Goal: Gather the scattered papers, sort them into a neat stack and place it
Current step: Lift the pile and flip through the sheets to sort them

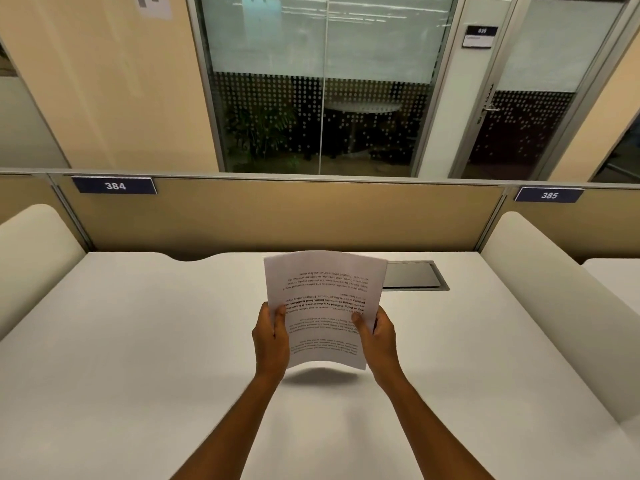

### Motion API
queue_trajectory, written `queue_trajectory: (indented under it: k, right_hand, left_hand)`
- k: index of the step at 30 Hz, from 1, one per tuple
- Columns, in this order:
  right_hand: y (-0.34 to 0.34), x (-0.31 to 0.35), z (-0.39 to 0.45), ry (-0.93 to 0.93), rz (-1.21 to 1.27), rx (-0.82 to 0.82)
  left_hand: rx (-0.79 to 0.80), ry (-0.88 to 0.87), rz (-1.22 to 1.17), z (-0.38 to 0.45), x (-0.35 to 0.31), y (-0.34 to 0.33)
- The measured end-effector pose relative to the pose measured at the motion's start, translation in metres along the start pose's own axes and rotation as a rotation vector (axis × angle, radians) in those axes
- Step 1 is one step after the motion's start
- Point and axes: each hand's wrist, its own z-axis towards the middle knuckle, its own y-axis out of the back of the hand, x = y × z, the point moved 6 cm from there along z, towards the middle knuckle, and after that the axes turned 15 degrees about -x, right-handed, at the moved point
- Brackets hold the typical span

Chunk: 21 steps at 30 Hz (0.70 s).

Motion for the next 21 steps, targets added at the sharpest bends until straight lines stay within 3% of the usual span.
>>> queue_trajectory:
  k: [6, 21]
  right_hand:
    - [-0.002, -0.034, -0.014, -0.06, -0.03, 0.015]
    - [-0.004, -0.032, -0.012, -0.03, -0.072, 0.047]
  left_hand:
    - [0.04, 0.047, 0.05, -0.014, 0.03, 0.008]
    - [0.074, 0.029, 0.076, -0.011, 0.042, 0.007]
